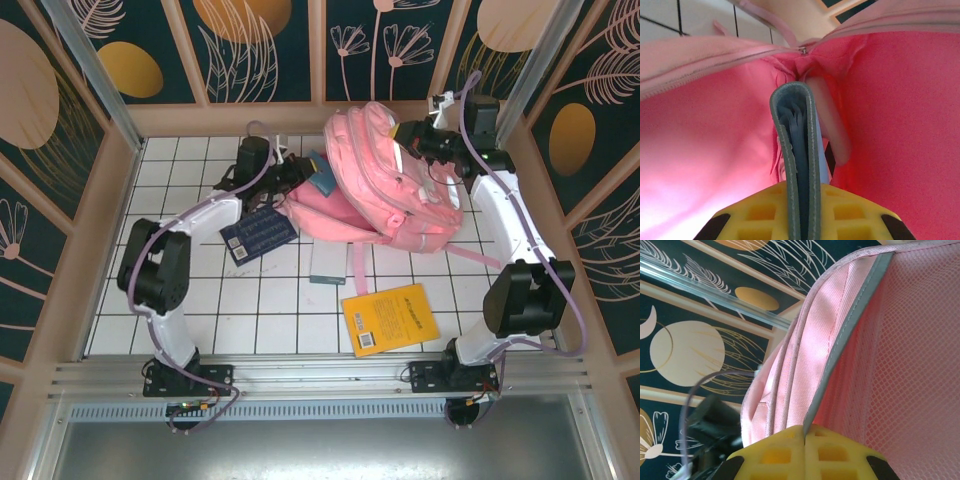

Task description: Pack the student bag

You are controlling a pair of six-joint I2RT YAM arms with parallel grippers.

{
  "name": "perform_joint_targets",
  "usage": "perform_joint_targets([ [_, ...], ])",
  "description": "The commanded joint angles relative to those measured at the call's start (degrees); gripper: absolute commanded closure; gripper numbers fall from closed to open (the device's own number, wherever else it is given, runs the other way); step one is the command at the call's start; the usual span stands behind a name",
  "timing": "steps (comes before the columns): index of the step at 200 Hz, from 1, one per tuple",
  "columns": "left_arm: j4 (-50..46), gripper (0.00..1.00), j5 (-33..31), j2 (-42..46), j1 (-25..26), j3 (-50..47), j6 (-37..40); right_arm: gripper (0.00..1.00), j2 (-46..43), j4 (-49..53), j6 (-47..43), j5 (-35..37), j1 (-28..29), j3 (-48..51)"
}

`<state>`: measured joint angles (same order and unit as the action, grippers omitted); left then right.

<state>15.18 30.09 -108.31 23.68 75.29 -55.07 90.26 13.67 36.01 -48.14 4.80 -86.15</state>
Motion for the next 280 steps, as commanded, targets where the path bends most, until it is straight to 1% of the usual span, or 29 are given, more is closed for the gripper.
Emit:
perform_joint_targets([
  [1, 10.3, 1.00, 5.7, -4.6, 2.0, 3.3, -6.2, 1.00, -4.3, -11.0, 2.1, -5.0, -0.4, -1.1],
  [15, 10.8, 1.00, 6.7, -7.3, 3.8, 5.8, -6.8, 1.00, -3.9, -11.0, 2.2, -5.3, -0.3, -1.7],
  [47, 19.9, 1.00, 8.3, -12.9, 7.3, 8.5, -12.9, 1.00, -3.2, -11.1, 2.5, -5.4, -0.3, -2.4],
  [84, 21.6, 1.00, 7.2, -19.6, 11.2, 13.8, -16.3, 1.00, -2.5, -11.8, 3.3, -5.3, -0.2, -2.2],
  [97, 20.6, 0.97, 6.7, -21.9, 12.6, 16.3, -16.9, 1.00, -2.0, -12.1, 3.8, -5.3, -0.1, -2.2],
  [114, 17.1, 0.88, 6.3, -24.8, 14.4, 20.5, -16.7, 1.00, -1.4, -12.2, 4.0, -5.1, -0.1, -2.4],
  [120, 15.8, 0.82, 6.6, -25.7, 15.0, 22.3, -16.6, 1.00, -1.3, -12.0, 4.0, -5.0, -0.1, -2.5],
  [125, 15.0, 0.77, 7.2, -26.8, 15.5, 23.8, -16.5, 1.00, -1.2, -11.8, 3.9, -4.8, -0.1, -2.7],
  [132, 13.9, 0.64, 8.4, -28.1, 16.0, 26.4, -16.6, 1.00, -1.1, -11.7, 3.7, -4.7, -0.2, -2.9],
  [145, 11.9, 0.45, 10.0, -29.2, 16.6, 28.8, -16.0, 1.00, -0.8, -10.8, 3.0, -4.1, -0.2, -3.4],
  [153, 11.4, 0.36, 10.2, -28.6, 16.7, 28.9, -15.1, 1.00, -0.7, -10.1, 2.4, -3.9, -0.2, -3.6],
  [162, 9.9, 0.27, 9.9, -27.6, 16.6, 28.7, -13.7, 1.00, -0.7, -9.6, 1.9, -3.6, -0.3, -3.8],
  [168, 8.7, 0.23, 9.6, -26.8, 16.4, 28.9, -12.0, 1.00, -0.6, -9.1, 1.5, -3.3, -0.3, -3.9],
  [177, 6.4, 0.20, 9.2, -25.7, 16.2, 28.9, -10.2, 1.00, -0.5, -8.4, 0.8, -2.6, -0.3, -4.0],
  [189, 4.6, 0.17, 8.5, -24.0, 15.5, 27.8, -9.0, 1.00, -0.5, -7.1, -0.4, -1.3, -0.3, -4.2],
  [203, 4.5, 0.16, 7.4, -21.0, 14.3, 24.0, -9.1, 1.00, -0.4, -4.8, -1.4, 1.3, -0.4, -4.7],
  [236, 9.8, 0.11, 5.7, -11.7, 10.3, 10.5, -10.3, 1.00, -0.6, -2.5, -2.7, 6.7, -1.0, -4.2],
  [251, 10.7, 0.10, 5.4, -7.8, 8.9, 5.9, -10.1, 1.00, -0.7, -1.4, -3.9, 9.7, -1.1, -4.1],
  [265, 9.5, 0.10, 5.0, -4.1, 7.8, 3.0, -8.6, 1.00, -0.8, -1.4, -4.4, 12.3, -1.0, -3.3],
  [280, 3.1, 0.10, 3.0, -0.3, 6.8, 1.8, -4.8, 1.00, -0.4, -1.2, -4.8, 15.6, -1.0, -2.3],
])
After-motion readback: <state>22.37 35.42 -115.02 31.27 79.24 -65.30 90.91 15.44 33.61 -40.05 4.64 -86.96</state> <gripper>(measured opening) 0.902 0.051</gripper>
